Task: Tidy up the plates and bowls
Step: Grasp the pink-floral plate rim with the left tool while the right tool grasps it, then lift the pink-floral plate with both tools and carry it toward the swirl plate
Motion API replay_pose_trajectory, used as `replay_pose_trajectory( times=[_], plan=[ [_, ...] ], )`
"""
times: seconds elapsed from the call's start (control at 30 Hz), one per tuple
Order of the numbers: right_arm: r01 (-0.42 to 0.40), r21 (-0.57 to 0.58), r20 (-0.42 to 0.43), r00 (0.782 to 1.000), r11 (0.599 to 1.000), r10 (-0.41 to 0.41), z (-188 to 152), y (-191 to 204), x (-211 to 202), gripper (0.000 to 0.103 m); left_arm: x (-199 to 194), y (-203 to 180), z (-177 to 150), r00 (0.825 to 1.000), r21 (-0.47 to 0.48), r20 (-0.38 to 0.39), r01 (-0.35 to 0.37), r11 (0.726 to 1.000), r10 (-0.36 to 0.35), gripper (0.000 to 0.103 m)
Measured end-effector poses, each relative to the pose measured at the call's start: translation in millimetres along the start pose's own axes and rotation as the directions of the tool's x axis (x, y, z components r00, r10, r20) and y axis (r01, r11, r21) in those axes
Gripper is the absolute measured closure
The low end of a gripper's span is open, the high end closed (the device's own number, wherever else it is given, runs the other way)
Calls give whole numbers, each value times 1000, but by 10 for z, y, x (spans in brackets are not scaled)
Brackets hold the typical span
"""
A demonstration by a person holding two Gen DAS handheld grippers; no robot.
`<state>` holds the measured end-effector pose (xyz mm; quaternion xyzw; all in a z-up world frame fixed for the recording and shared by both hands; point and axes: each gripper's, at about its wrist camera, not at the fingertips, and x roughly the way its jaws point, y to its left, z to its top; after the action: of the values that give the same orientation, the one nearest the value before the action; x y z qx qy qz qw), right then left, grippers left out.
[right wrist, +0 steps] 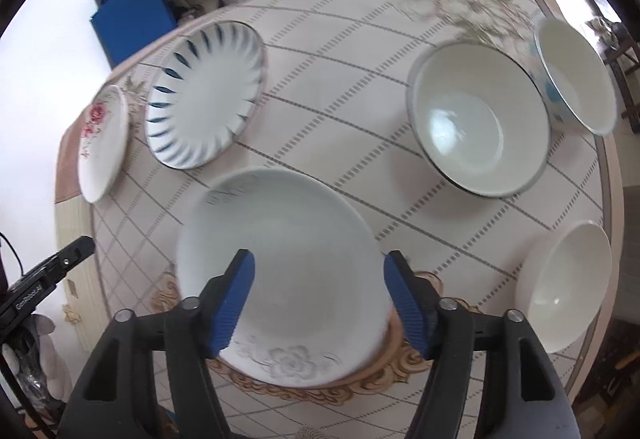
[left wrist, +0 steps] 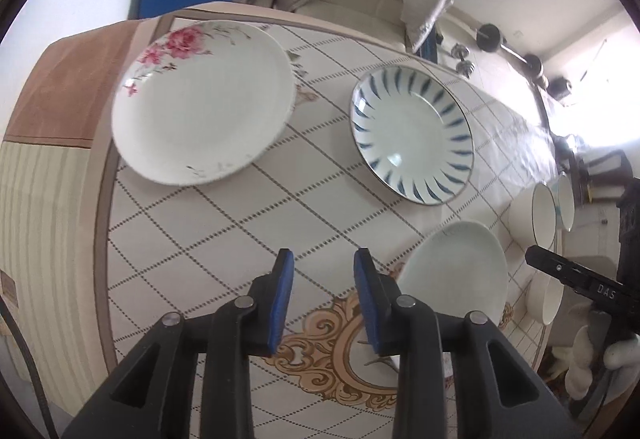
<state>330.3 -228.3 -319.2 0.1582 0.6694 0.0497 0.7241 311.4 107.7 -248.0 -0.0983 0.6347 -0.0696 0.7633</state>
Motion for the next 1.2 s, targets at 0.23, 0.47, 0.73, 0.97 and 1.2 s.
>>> replay_pose_trajectory(
  times=[0.23,0.47,0.73,0.97,1.2],
  plan=[
    [-174,-155,-14,985,972,174,609,1412,155,15,41,1175,513,1000,-248,29,15,969,-8,72],
    [-214,-249,-144,973,945,182,1326,2594,861,16,448,2066,958,998,-406,-11,46,913,-56,72],
    [-179,-222,-228,965,959,127,1871,2908,1623,26,885,2221,1205,992,-410,-71,70,909,-108,72],
    [-158,-224,-260,961,962,97,1919,2937,1887,67,1033,2086,1390,992,-336,-95,51,940,-88,73],
    [-156,-203,-255,962,967,101,1914,2815,1961,86,1073,2089,1470,995,-324,-80,38,945,-67,82]
  ],
)
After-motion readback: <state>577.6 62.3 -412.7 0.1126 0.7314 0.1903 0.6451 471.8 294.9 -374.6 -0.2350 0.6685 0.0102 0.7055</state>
